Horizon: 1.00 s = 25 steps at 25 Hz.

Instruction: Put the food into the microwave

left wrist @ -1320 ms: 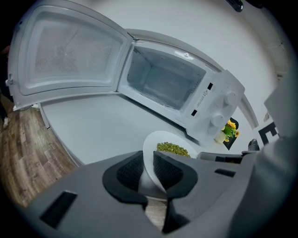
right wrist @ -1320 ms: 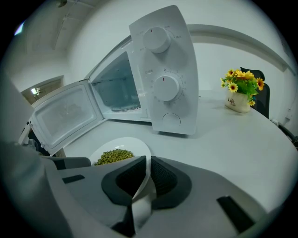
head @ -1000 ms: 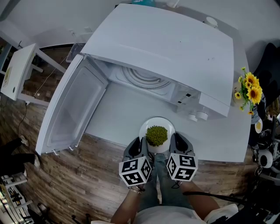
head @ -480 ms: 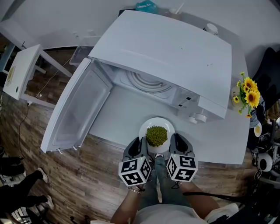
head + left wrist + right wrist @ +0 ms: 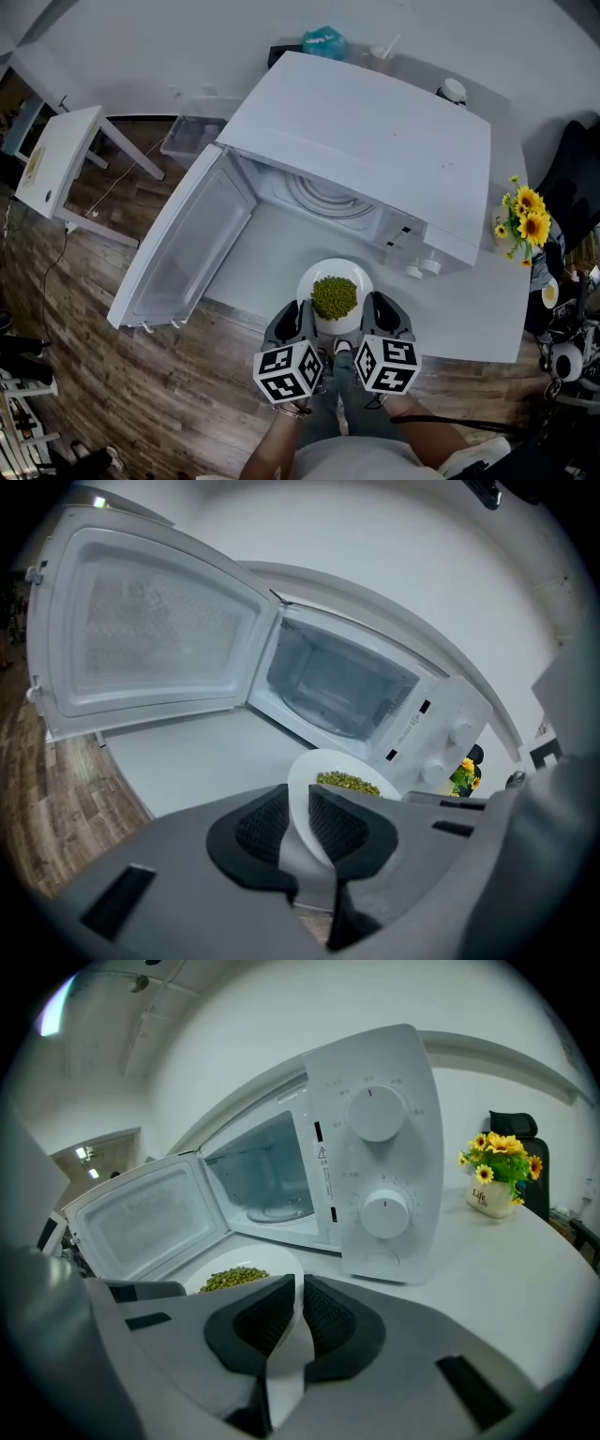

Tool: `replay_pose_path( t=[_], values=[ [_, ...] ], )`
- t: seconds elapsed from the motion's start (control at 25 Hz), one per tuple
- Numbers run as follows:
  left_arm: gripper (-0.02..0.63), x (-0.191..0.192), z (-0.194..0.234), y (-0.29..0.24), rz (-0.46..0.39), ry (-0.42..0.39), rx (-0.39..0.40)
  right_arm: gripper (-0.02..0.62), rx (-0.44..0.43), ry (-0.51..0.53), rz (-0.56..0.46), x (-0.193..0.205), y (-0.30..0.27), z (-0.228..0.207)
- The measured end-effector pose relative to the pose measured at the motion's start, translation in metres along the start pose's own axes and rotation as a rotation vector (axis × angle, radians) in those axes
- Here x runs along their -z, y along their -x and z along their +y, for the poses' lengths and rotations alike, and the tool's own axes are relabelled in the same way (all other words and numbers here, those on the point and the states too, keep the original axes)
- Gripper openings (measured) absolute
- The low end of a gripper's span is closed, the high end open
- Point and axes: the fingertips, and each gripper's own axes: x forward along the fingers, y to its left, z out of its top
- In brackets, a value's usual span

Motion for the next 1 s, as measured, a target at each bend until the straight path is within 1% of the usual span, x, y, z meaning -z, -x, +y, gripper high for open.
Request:
replay_pose_path(
  t=[0.56, 0.8, 1.0],
  values=[
    [0.069, -0.059, 0.011, 0.003, -0.069, -0.001, 0.019, 0.037, -0.018, -0.006, -0.067, -0.045, -0.009, 0.032],
    [0.067, -0.080, 0.012, -0.008, -0.085, -0.033, 0.029, 0.037, -0.009, -0.027, -0.085, -0.058, -0.022, 0.036],
    [0.066, -0.100, 0.016, -0.027, -0.098, -0.069, 0.041, 0.037, 0.007, -0.067, -0.106, -0.065, -0.038, 0.038]
  ],
)
